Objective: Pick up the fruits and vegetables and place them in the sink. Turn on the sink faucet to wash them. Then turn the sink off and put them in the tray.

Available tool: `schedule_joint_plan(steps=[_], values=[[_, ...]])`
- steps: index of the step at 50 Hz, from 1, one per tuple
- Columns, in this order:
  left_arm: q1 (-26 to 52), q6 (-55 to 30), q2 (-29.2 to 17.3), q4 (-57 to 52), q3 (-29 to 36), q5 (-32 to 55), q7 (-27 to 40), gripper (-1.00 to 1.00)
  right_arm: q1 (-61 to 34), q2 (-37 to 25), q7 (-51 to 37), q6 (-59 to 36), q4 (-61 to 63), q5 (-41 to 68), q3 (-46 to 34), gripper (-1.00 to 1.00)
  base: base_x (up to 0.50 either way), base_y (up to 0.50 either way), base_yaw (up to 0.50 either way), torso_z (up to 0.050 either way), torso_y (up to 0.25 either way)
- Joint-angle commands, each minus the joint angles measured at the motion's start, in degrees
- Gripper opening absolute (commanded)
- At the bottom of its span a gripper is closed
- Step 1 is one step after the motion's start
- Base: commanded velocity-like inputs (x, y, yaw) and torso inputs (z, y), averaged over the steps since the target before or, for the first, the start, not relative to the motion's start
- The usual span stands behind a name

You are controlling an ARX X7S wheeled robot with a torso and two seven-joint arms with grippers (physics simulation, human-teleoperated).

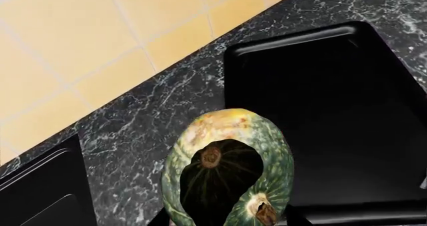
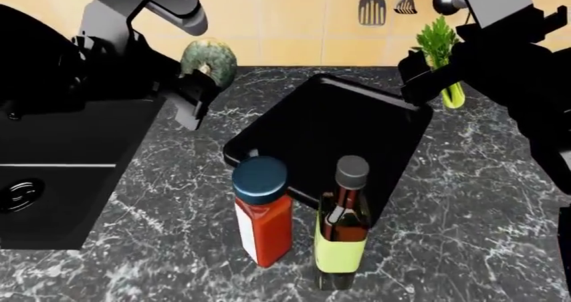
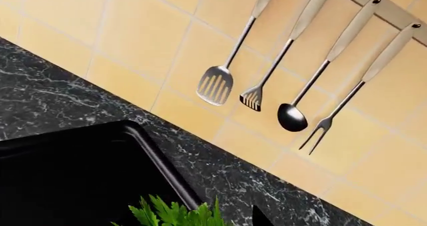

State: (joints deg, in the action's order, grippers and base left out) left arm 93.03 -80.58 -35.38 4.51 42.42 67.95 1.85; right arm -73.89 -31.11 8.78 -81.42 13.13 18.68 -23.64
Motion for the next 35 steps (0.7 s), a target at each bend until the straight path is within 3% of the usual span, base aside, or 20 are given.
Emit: schedule_joint_plan(steps=[1,8,19,35], values=[[1.02,0.48,0.72,0.54,1.27,-0.66,-0.30,-1.00,-0.03,-0.35,0.11,0.95,-0.31,-0.80,-0.21,-1.00,0.00,0.00,0.00,0.000,0.010],[1.08,0.02,0.80,0.12,1.29,0.08,0.37,-1.00,-0.06,-0.34,0.73,0.80,-0.63,-0.26,-0.79,-1.00,0.29,0.00,0.00,0.000,0.000],[1.98,0.63,1.58,0.55,3.18,-0.60,-1.24,-1.00,-2.00,0.57,4.29,-0.85,-3.28,1.91,-4.75,-1.00,0.01,0.00,0.00,0.001,0.001],[3.47,2.75,4.12,3.10,6.36,-2.98,-4.18,-1.00,-9.22,9.14,10.30,13.13,-28.84,-2.07,-17.36,-1.00,0.00,0.00,0.00,0.000,0.001]])
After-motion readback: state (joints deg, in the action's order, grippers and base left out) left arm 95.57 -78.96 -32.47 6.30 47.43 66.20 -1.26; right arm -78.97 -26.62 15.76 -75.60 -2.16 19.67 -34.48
